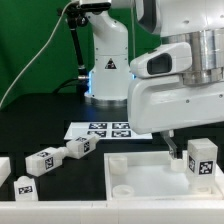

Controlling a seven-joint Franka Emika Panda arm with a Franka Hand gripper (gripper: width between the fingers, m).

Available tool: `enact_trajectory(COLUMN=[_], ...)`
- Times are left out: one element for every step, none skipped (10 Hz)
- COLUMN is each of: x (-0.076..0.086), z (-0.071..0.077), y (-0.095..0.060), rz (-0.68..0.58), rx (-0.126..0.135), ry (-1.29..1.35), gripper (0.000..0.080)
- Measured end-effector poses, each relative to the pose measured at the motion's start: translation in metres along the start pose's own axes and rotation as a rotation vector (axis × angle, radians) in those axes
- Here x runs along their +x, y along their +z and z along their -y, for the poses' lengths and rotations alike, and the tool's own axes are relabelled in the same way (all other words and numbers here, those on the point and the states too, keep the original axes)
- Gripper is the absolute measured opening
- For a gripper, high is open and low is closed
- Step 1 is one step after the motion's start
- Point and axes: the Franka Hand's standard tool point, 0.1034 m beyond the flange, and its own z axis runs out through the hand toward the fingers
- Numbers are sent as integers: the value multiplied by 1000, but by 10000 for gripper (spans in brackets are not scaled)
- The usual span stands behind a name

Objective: Assemble one leg

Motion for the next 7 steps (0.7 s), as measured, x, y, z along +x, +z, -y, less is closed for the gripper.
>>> enact_trajectory(x=[0,1,3,3,3,3,3], z=[0,-2,-5,-5,-5,-5,-5], y=[0,-2,-3,-3,-3,-3,-3], rz=[0,0,-2,-2,-2,-2,-2], rx=[0,0,-1,-1,-1,-1,0], ry=[-4,-27,-50,-50,-50,-50,-46], gripper=[622,449,279,279,282,282,282])
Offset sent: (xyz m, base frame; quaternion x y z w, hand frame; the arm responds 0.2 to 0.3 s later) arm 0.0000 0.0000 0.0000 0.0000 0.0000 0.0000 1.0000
